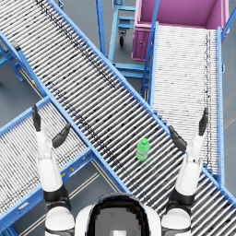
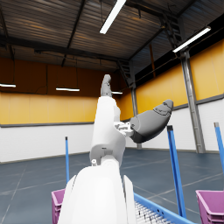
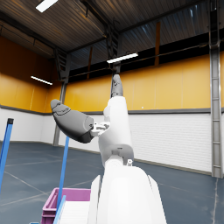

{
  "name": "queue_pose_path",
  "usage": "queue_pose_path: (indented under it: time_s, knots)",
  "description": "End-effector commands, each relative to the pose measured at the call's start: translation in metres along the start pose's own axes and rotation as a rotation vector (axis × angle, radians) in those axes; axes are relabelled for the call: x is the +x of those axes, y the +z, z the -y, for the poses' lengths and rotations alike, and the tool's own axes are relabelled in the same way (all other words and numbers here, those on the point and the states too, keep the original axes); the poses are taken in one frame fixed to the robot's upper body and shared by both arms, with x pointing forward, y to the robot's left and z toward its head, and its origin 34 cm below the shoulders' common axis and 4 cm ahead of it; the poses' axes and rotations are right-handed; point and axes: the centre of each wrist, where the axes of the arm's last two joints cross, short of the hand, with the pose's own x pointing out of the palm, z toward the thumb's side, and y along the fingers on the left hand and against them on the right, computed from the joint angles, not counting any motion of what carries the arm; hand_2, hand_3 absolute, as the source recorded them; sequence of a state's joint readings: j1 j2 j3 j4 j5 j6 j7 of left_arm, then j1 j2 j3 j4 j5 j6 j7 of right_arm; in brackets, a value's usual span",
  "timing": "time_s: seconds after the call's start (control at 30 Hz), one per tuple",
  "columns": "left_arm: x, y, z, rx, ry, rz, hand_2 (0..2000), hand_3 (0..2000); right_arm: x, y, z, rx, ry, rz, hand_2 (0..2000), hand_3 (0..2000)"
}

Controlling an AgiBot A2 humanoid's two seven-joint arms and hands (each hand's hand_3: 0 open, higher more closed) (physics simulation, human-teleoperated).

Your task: Pick up the oil and place it on the left assembly line, put the cola on the right, and keep Sprite still

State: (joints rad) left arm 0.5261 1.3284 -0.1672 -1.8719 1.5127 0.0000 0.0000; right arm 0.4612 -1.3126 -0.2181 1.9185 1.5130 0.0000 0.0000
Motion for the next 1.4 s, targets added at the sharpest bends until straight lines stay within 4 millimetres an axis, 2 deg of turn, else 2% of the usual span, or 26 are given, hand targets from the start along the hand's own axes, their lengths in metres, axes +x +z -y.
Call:
queue_pose_path:
  time_s: [0.03,0.47,0.53,0.57,0.6,0.63,0.7,0.8,1.4]
  knots:
    - [-0.0009,0.0026,-0.0026,0.013,0.003,-0.002,0,0,-0.0011,0.0012,0.0029,-0.008,-0.002,-0.003,0,0]
    - [0.0012,-0.0011,0.0027,-0.007,-0.001,0.004,0,0,0.0009,-0.0022,-0.0026,0.012,0.001,0.003,0,0]
    - [-0.0003,0.0049,-0.0034,0.023,0.002,0.0,0,0,-0.0007,0.0035,0.0023,-0.017,-0.001,-0.003,0,0]
    - [0.0011,0.0003,0.0015,-0.001,-0.001,0.004,0,0,0.0007,-0.0009,-0.0019,0.006,0.001,0.002,0,0]
    - [0.001,0.0008,0.0009,0.002,0.0,0.004,0,0,-0.0012,0.0055,0.0033,-0.026,-0.001,-0.004,0,0]
    - [0.0005,0.0064,-0.0049,0.03,-0.001,0.001,0,0,-0.0013,0.0062,0.0041,-0.029,-0.001,-0.005,0,0]
    - [0.0013,0.0024,-0.0007,0.01,-0.002,0.004,0,0,-0.0011,0.0061,0.0055,-0.031,0.001,-0.005,0,0]
    - [0.0008,0.005,-0.0048,0.025,-0.002,0.002,0,0,-0.0009,0.0048,0.0039,-0.024,0.0,-0.004,0,0]
    - [0.0041,0.0005,0.0032,-0.002,-0.008,0.011,0,0,0.0011,-0.0018,-0.001,0.008,0.003,0.002,0,0]
